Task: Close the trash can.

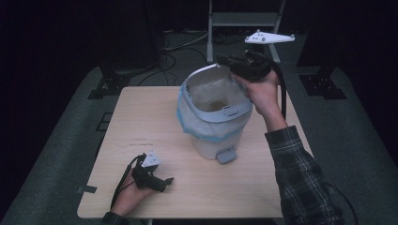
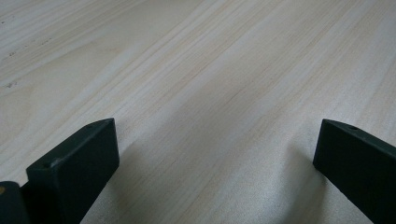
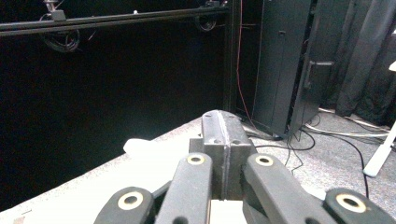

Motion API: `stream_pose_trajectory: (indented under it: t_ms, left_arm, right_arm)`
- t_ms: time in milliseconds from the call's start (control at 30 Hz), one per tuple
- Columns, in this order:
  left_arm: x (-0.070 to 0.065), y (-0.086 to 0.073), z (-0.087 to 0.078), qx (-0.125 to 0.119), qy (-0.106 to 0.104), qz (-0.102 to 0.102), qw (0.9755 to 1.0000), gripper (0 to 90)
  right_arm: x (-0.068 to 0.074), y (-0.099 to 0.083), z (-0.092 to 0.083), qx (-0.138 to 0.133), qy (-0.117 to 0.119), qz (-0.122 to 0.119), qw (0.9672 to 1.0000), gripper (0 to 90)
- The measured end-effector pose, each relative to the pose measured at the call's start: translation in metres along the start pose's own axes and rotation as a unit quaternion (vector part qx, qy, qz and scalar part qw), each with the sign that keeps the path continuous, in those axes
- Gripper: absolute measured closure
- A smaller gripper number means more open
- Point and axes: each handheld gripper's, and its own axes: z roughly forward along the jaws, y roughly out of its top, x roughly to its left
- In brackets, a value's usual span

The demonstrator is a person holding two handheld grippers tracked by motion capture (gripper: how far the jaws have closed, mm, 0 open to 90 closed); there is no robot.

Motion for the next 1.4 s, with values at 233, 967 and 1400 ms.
stream_pose_trajectory:
  t_ms: [233, 967, 1400]
  left_arm:
    - [0.000, 0.000, 0.000, 0.000, 0.000, 0.000, 1.0000, 0.0]
    - [0.000, 0.000, 0.000, 0.001, 0.000, 0.000, 1.0000, 0.0]
    - [0.000, 0.000, 0.000, 0.001, 0.000, 0.000, 1.0000, 0.0]
  right_arm:
    - [0.004, -0.011, -0.008, -0.003, 0.007, 0.001, 1.0000, 90.0]
    - [0.013, -0.051, -0.029, 0.013, 0.012, -0.003, 0.9998, 90.0]
    - [0.014, -0.075, -0.035, 0.034, 0.012, -0.003, 0.9994, 90.0]
